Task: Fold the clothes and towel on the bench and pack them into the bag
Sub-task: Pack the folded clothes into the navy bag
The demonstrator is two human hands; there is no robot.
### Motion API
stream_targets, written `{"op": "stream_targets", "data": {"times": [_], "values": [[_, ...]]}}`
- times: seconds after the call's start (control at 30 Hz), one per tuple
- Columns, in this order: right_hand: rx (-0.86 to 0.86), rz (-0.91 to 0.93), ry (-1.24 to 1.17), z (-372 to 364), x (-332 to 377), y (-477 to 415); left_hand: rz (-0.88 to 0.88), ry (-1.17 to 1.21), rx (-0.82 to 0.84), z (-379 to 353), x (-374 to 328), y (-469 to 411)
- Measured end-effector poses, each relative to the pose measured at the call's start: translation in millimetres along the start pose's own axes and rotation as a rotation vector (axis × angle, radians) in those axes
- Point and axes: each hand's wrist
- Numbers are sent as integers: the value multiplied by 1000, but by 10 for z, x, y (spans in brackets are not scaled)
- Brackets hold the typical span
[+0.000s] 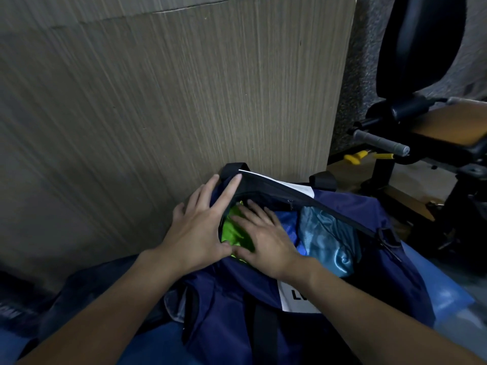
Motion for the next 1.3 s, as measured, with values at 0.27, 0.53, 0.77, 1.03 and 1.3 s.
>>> {"op": "stream_targets", "data": {"times": [0.27,0.53,0.77,1.03,1.3], "values": [[285,-221,-101,-251,-83,-140,-17,-5,-1,-16,65,48],[256,-35,137,-168,-36,-65,-38,4,-3,-94,111,137],[384,-119,23,-269,-21,-125,-49,4,-13,-119,129,182],[417,-146,0,-259,-15,-109,-49,8,-5,-137,151,227],[333,-121,19,50,76,156,-28,48,69,-101,149,247]]}}
Point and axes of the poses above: each hand's wrist, its own y-axis away from the middle knuckle, its own z-axis out of the back of the hand, x = y × z, and after that the axes turned 6 degrees about z, right-handed
